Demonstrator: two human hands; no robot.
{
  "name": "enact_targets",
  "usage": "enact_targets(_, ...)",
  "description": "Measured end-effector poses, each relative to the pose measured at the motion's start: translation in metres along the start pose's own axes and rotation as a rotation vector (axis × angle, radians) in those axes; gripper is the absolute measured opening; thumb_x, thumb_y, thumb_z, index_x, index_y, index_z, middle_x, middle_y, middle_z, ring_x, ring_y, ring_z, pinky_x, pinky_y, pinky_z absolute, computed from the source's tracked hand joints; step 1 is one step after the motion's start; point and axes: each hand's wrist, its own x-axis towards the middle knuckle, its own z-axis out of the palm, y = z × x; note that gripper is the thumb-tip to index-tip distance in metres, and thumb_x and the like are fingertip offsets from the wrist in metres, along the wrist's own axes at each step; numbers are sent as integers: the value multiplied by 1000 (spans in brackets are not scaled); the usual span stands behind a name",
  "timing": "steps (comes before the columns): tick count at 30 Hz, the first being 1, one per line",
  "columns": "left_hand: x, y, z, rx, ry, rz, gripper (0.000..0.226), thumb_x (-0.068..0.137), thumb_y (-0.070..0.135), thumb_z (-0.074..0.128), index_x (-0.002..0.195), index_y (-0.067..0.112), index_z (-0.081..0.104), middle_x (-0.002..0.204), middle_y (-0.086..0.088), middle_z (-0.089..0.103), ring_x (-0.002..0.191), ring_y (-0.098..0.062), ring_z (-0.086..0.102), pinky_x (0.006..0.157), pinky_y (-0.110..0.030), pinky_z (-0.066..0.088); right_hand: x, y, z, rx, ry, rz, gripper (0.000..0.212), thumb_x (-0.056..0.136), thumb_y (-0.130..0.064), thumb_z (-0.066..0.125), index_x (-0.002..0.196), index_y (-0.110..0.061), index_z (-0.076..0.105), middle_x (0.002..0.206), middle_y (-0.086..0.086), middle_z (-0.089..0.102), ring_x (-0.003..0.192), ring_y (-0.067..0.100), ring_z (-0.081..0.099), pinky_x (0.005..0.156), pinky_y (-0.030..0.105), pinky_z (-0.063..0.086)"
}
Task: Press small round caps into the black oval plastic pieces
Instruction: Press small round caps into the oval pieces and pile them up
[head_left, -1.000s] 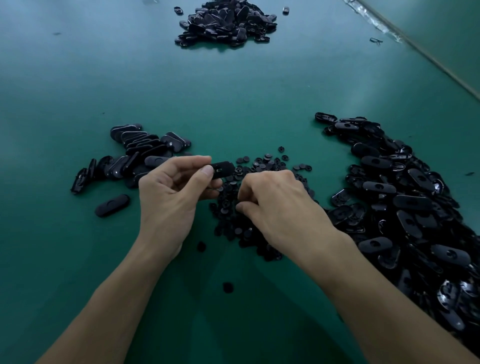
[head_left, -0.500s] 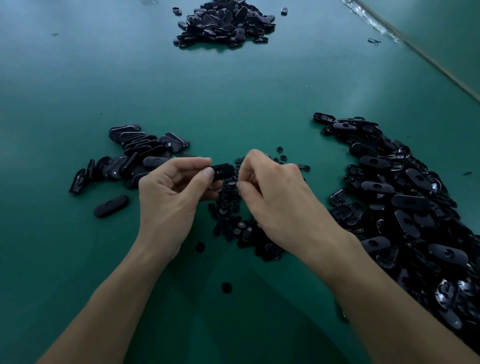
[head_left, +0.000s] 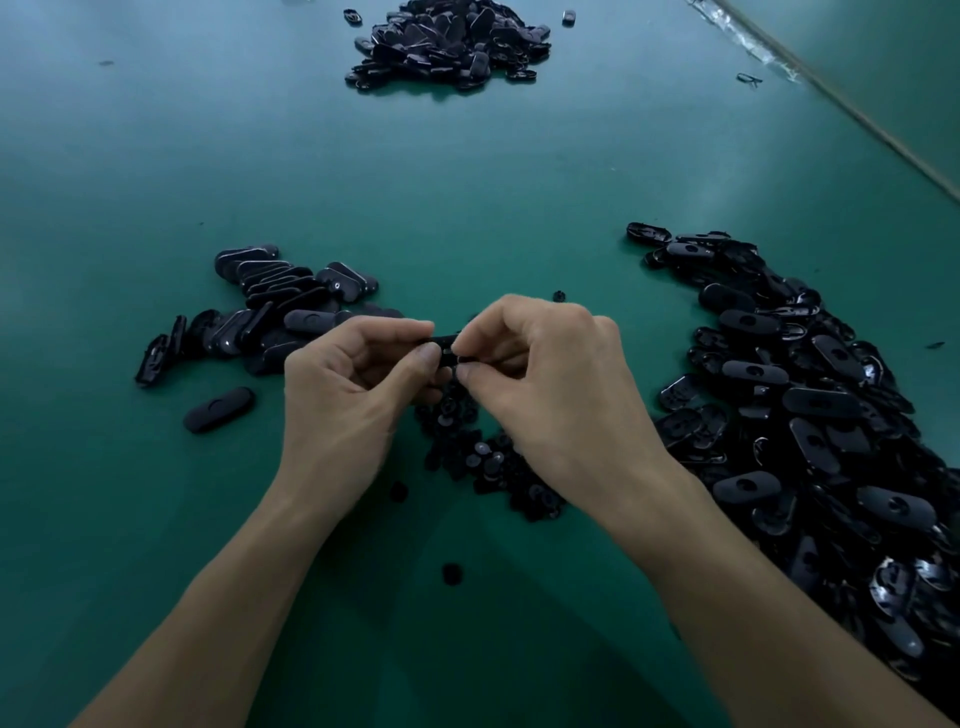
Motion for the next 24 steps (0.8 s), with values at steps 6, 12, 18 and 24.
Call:
enact_targets(6,-2,2,0,1,-60,32,16,79,11,73,95,10,70,83,-1,77,71,-10,72,67,-19,57,-1,-3,0,31,-24,9,19,92,-9,69,104,-20,79,89,-8,76,85,-6,65,74,-1,43)
enact_targets(12,-1,0,-1,0,-57,34,16,76,15,75,91,14,70,78,1,75,68,-9,71,68,-19,57,-1,-3,4,-22,36,40,8,87,-15,76,88,-23,75,75,-13,70,75,-1,66,71,10,52)
enact_targets(18,-2,0,-1,20,-72,48,15,77,11,74,92,14,70,81,2,76,70,-9,72,69,-19,57,-3,-2,4,-42,38,56,11,90,-15,72,95,-23,78,86,-8,73,80,6,69,79,30,58)
enact_targets(24,-2,0,0,4,-65,31,13,78,10,75,90,15,70,80,0,76,67,-11,72,67,-21,58,-4,-6,7,-95,22,56,12,95,-15,61,94,-25,68,83,-9,68,72,2,63,67,22,53)
